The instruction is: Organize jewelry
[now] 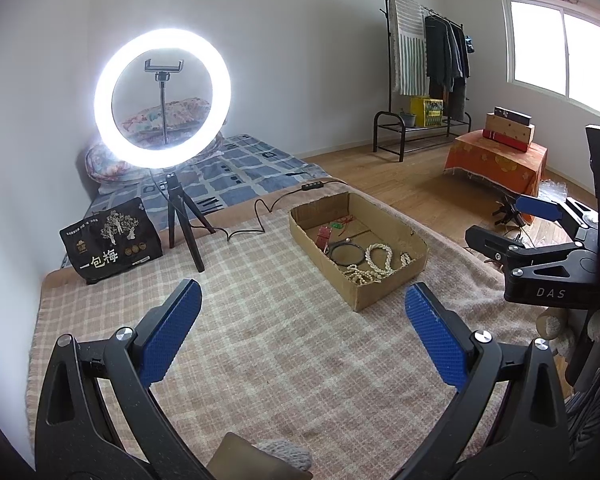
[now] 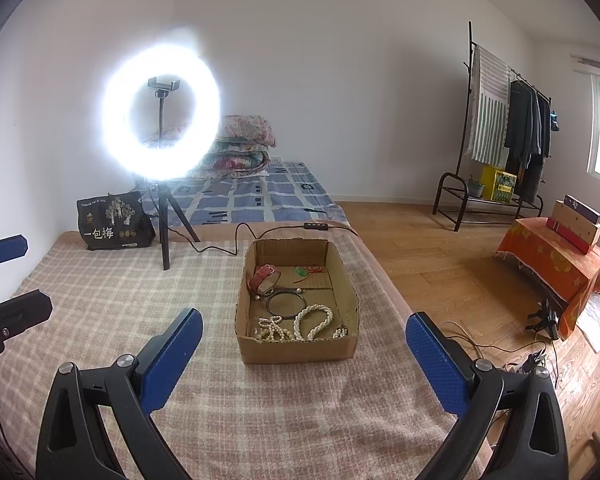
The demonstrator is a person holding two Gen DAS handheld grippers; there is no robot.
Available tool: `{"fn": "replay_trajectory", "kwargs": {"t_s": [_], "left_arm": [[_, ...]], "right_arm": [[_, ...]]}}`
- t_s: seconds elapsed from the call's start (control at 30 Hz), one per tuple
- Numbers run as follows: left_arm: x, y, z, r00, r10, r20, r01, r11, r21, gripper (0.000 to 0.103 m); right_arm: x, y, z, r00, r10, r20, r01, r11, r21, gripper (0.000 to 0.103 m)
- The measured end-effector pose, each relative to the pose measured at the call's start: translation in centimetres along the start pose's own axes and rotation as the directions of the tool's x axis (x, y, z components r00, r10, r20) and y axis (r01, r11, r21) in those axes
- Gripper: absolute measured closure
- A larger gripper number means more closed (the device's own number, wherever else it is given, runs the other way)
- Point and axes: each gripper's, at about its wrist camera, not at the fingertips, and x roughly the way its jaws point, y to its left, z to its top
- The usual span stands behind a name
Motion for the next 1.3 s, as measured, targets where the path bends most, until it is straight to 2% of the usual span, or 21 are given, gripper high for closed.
{"fn": "replay_trajectory", "kwargs": {"t_s": [0.77,1.1,1.3], "left_arm": [[-0.4,0.3,-0.2,0.999,0.036,0.03,-0.036,0.999,0.014,0.0],[0.3,1.2,-0.3,0.999,0.047,-0.014,-0.047,0.999,-0.014,0.0],[0.3,1.4,-0.3,0.999,0.051,-0.013,-0.051,0.999,-0.018,0.0]], "right_arm": [[0.2,0.1,-0.3,1.0,0.002,-0.015,-0.002,1.0,-0.003,0.0],[0.8,-0.4,-0.5,0.999,-0.011,-0.038,0.012,1.0,0.019,0.0],[1.0,-0.6,-0.6,0.999,-0.01,-0.046,0.011,1.0,0.029,0.0]]}}
